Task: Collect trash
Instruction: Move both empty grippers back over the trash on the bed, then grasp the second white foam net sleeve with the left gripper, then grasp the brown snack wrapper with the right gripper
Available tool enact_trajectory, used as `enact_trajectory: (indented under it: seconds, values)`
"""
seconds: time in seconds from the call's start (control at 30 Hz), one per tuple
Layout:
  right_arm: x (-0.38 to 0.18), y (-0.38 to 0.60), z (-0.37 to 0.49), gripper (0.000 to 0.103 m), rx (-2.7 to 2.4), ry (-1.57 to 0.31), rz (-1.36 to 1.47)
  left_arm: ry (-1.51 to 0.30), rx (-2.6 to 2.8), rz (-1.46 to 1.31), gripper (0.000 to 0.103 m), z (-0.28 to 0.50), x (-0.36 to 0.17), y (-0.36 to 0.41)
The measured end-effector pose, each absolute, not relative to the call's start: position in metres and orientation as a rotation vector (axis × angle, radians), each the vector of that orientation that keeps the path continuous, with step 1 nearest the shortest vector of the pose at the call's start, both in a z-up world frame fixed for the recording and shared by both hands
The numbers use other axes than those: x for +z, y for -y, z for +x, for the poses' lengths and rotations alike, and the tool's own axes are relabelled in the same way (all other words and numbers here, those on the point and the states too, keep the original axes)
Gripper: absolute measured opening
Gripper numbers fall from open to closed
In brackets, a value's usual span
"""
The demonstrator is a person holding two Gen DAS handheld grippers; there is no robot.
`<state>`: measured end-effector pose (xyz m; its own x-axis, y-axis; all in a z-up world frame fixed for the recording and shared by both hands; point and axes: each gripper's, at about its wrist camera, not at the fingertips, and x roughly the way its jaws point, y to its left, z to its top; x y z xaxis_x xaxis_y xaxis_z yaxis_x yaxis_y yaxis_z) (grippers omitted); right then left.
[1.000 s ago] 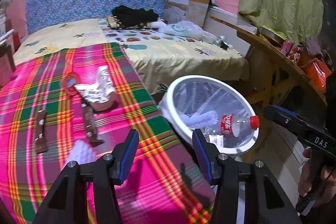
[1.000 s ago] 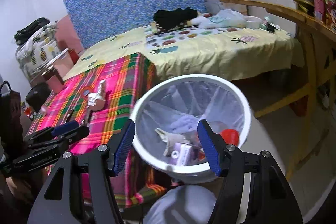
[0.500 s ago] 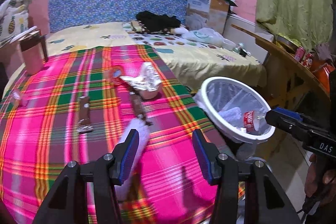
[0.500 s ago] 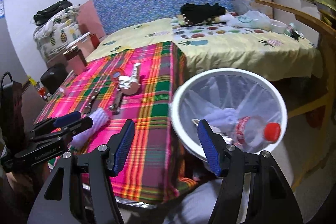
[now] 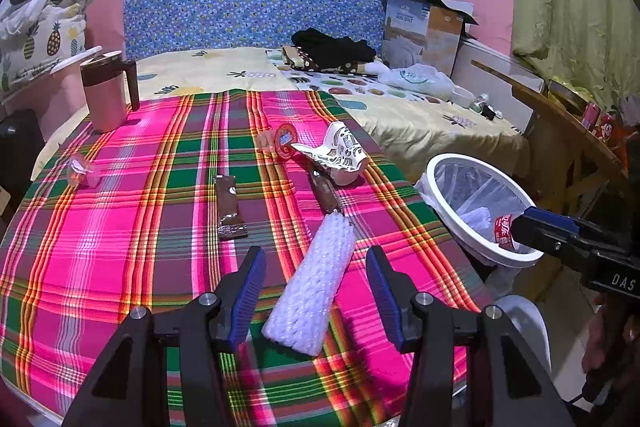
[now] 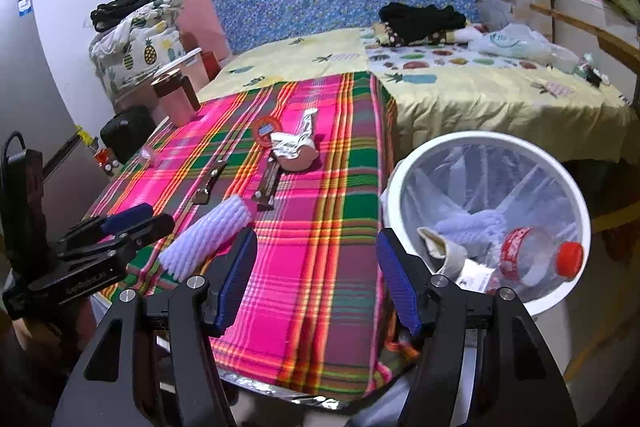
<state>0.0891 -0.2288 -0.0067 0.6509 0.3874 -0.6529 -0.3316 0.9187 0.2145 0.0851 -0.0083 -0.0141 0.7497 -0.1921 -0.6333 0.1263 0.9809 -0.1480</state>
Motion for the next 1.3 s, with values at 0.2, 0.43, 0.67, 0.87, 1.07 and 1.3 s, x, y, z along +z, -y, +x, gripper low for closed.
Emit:
enact_trajectory:
  seconds: [0.2, 0.43, 0.67, 0.87, 1.07, 1.3]
  values:
    - [-0.009, 0.224, 0.089, 0.063, 0.427, -0.784, 0.09, -0.723, -0.188, -0.084, 0.052, 0.088, -0.023, 0.01]
    - [-0.012, 0.216, 0.091, 0.063, 0.442, -0.803, 0.087, -0.78, -0.196, -0.046, 0.051, 0.1, -0.046, 0.019]
    - [-0.012, 0.21, 0.094, 0.059, 0.451, -0.806, 0.078, -0.816, -0.183, -0.051, 0.027, 0.1, -0.055, 0.018]
    - [-0.012, 0.201, 0.1, 0.05, 0.461, -0.808, 0.07, -0.774, -0.148, -0.1, 0.025, 0.094, -0.043, 0.002]
    - [-0.018, 0.188, 0.108, 0.043, 0.472, -0.821, 0.053, -0.735, -0.079, -0.154, 0.025, 0.091, -0.033, -0.022]
    - [-0.025, 0.171, 0.125, 0.039, 0.483, -0.84, 0.034, -0.717, -0.003, -0.206, 0.025, 0.096, -0.032, -0.049]
